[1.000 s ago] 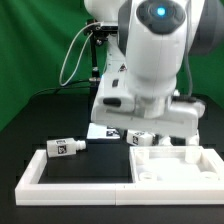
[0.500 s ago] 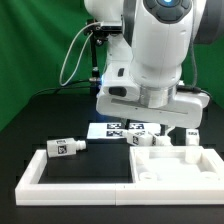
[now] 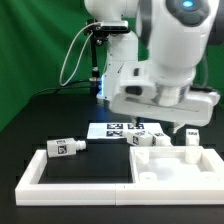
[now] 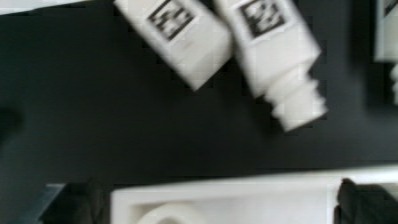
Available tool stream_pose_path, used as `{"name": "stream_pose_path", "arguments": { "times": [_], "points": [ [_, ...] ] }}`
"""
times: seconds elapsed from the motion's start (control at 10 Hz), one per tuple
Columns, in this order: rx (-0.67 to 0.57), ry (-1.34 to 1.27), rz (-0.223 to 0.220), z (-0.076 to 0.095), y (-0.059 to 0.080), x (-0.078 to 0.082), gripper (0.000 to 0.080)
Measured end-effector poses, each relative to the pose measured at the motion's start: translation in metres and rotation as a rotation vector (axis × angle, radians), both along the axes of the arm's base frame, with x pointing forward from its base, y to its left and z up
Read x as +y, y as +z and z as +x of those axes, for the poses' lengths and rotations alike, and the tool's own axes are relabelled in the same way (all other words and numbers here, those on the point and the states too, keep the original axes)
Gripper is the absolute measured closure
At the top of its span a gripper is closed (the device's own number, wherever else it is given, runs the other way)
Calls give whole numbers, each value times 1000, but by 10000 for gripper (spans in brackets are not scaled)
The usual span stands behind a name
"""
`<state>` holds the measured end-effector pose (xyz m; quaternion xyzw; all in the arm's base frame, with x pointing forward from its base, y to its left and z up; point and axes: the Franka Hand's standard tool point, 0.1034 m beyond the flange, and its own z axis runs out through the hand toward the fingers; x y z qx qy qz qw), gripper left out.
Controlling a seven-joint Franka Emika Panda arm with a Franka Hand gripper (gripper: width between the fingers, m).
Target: Assemble one leg
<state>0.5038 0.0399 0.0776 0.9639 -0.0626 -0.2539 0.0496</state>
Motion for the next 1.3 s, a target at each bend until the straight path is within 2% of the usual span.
{"name": "stream_pose_path", "arguments": {
  "times": [0.1, 0.2, 0.5, 0.6, 0.7, 0.8, 1.3],
  "points": [
    [-20, -72, -25, 4, 8, -5, 150],
    [-25, -81, -29, 6, 9, -9, 150],
    [-30, -70, -26, 4, 6, -6, 150],
    [-54, -22, -12, -11, 0, 2, 150],
    [-50, 24, 1, -32, 4, 10, 150],
    [-64, 9, -4, -41, 12, 15, 150],
    [-73, -9, -9, -44, 12, 15, 150]
  ]
}}
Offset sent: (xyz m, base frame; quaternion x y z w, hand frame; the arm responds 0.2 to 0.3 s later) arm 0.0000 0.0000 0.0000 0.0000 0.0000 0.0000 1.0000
